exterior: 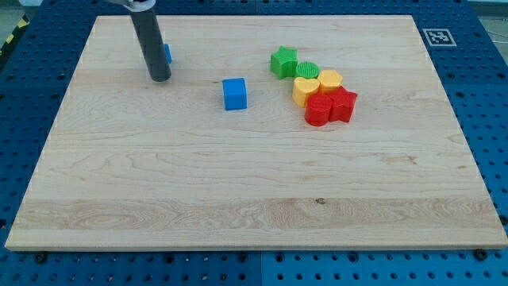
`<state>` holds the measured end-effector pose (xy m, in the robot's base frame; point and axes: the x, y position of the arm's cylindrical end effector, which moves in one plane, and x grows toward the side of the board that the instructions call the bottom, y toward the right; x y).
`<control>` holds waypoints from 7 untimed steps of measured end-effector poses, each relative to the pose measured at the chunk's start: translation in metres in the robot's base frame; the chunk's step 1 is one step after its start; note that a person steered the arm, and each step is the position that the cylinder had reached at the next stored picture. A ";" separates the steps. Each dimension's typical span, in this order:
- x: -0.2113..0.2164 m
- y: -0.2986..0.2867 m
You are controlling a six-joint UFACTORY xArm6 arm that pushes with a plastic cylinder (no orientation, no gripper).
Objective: Move the blue triangle towards the top left corner
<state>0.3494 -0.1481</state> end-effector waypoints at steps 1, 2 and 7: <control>-0.004 0.004; -0.010 0.004; -0.044 -0.008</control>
<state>0.3057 -0.1564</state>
